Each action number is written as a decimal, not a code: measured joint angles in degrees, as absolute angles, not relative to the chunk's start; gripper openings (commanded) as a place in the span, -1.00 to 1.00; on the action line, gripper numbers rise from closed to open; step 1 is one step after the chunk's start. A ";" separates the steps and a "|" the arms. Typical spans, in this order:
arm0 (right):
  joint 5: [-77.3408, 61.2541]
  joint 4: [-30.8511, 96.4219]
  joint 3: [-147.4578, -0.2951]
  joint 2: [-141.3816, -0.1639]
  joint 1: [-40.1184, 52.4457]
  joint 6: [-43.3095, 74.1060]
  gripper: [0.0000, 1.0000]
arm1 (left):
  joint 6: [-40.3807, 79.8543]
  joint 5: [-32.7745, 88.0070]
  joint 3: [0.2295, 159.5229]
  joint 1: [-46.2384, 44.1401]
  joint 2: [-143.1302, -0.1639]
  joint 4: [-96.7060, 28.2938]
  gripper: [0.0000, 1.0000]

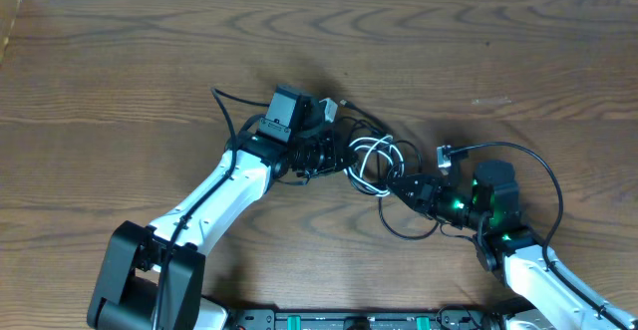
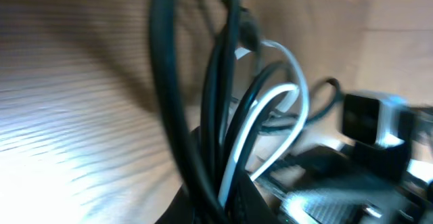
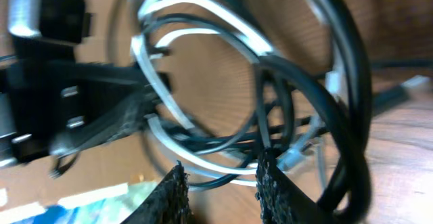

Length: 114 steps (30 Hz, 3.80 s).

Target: Untangle cables

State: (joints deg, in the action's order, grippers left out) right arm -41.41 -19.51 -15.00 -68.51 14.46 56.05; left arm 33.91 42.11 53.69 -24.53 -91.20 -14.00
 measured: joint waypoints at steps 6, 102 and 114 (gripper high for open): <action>-34.94 -17.91 -15.00 -68.51 14.48 53.74 -0.31 | 34.76 53.52 53.60 -24.53 -91.35 -8.47 -0.85; -50.96 -32.45 -15.16 -71.40 -0.14 42.30 0.36 | 28.10 88.18 52.62 -16.69 -92.47 3.27 -0.85; -34.59 -29.82 -15.16 -71.42 4.89 39.97 0.19 | 34.17 88.18 52.62 -16.88 -92.47 3.29 -0.85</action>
State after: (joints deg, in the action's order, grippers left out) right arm -34.59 -29.82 -15.16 -71.42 4.89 39.97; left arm 34.17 88.18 52.62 -16.88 -92.47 3.29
